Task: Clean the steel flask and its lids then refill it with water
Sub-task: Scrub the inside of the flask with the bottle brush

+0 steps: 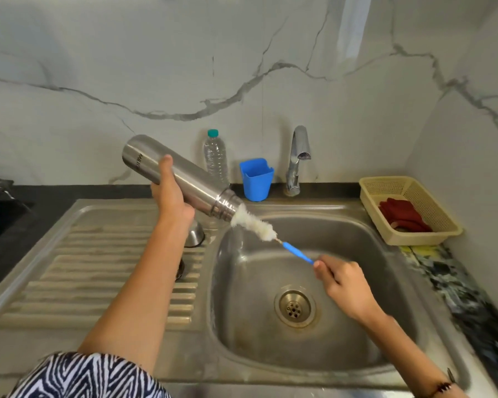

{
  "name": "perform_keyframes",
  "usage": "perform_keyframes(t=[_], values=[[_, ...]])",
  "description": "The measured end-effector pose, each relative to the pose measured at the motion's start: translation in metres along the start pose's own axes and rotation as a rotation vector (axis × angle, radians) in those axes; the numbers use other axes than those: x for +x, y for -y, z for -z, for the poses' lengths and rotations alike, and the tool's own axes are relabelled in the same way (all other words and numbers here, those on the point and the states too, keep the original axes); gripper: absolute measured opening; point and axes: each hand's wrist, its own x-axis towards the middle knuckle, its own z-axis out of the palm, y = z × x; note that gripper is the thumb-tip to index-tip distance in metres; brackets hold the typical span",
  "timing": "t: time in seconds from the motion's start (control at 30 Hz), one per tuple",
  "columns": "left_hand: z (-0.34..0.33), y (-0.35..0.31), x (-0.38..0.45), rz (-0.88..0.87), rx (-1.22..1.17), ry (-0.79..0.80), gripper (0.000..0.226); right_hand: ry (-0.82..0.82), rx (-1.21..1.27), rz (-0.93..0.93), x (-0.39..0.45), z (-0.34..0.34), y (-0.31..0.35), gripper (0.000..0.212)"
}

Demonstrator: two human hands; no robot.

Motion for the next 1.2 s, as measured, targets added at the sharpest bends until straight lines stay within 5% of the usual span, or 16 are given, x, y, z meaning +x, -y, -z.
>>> perform_keyframes(t=[0.53,0.77,0.87,0.97,1.2], values=[[-0.033,0.017,-0.027,-0.006,0.184,0.066,0.046,0.040,0.343,-0.149,0.011,-0.031,0.065,0.041],[-0.007,0.046,-0.036,0.234,0.014,0.418,0.085,0.370,0.924,-0.378,0.019,-0.022,0.086,0.033],[0.001,0.058,-0.037,0.268,-0.052,0.388,0.082,0.513,0.960,-0.418,0.025,-0.024,0.098,0.034],[0.004,0.059,-0.029,0.232,-0.061,0.325,0.078,0.427,0.795,-0.417,0.032,-0.033,0.107,0.033],[0.003,0.027,-0.001,0.121,-0.024,0.165,0.090,0.267,-0.205,0.031,0.011,-0.017,0.096,0.029]])
